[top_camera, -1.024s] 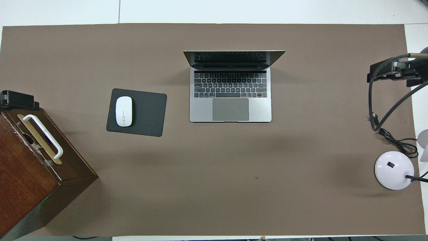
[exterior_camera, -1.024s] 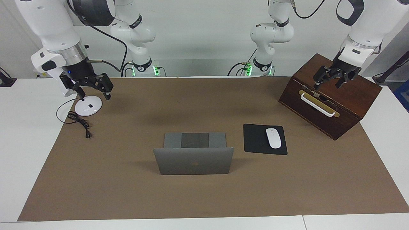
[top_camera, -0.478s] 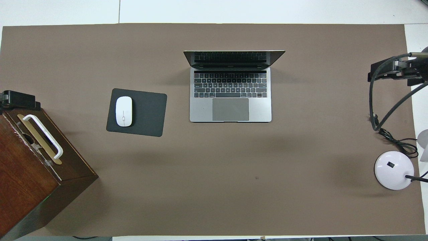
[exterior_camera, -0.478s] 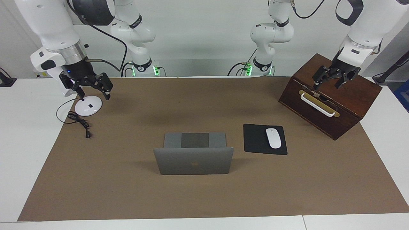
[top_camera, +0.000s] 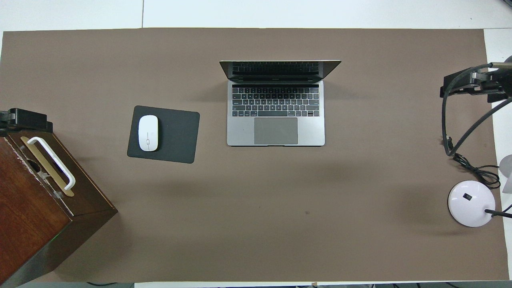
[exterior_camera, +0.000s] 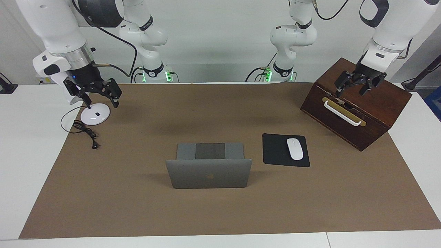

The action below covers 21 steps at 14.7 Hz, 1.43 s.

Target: Close laptop with both arms

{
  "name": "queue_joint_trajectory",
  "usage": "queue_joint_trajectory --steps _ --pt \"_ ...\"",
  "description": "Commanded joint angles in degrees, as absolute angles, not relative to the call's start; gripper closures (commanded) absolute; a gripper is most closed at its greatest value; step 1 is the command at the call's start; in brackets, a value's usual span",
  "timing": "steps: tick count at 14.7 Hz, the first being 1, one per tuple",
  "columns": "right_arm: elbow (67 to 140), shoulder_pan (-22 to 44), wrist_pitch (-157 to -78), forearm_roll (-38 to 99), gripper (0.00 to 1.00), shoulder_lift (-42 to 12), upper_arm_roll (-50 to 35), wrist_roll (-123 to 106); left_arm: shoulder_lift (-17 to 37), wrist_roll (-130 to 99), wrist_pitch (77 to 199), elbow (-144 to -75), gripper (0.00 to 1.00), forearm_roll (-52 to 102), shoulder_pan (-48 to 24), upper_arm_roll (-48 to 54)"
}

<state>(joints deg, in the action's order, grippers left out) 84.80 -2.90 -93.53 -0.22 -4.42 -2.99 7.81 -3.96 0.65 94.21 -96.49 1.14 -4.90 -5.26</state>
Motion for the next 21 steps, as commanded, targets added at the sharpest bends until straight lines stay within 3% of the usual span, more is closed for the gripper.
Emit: queue_joint_trajectory --steps 1,7,8,9,10,11,12,13,14,17,21 --pt "84.64 -3.78 -94.57 -1.32 0.0 -4.57 -3.69 7.38 -5.27 0.7 93.25 -97.47 0.0 0.62 -5.1 -5.36" --pt "78.93 -3.6 -100.98 -2.02 0.02 -10.28 -3.78 3.95 -5.27 0.79 94.04 -97.65 0.0 0.62 -5.1 -5.36" --pt "78.93 -3.6 -102.2 -2.11 0.05 -10.72 -3.69 3.96 -5.27 0.79 94.13 -97.56 0.0 0.62 -5.01 -5.45" --pt "78.84 -3.6 -103.7 -2.46 0.15 -11.33 -3.69 3.61 -5.27 0.79 94.13 -97.65 0.0 0.62 -4.84 -5.45" --pt "78.84 -3.6 -105.02 -2.72 0.26 -11.77 -3.69 2.99 -5.27 0.79 94.22 -97.65 0.12 0.62 -4.75 -5.45" --pt "78.84 -3.6 -106.07 -2.81 0.29 -12.04 -3.69 2.64 -5.27 0.88 94.57 -97.65 0.36 0.62 -4.75 -5.45" --pt "78.84 -3.6 -106.52 -2.81 0.39 -12.3 -3.69 2.64 -5.27 1.05 95.27 -97.65 0.66 0.62 -4.83 -5.45" --pt "78.84 -3.6 -106.61 -2.81 0.7 -12.48 -3.78 2.55 -5.19 0.71 95.53 -97.65 0.87 0.62 -5.01 -5.45" --pt "78.84 -3.6 -106.7 -2.81 0.83 -12.65 -3.78 2.29 -5.19 1.14 96.06 -97.82 1.0 0.62 -5.01 -5.36" --pt "78.4 -3.6 -107.31 -2.81 1.0 -12.74 -3.69 1.76 -5.1 1.15 98.61 -98.26 1.0 0.7 -5.1 -5.27" --pt "78.4 -3.6 -107.4 -2.81 1.0 -12.75 -3.69 0.62 -5.36 0.97 102.99 -100.45 1.0 1.23 -5.36 -5.19"
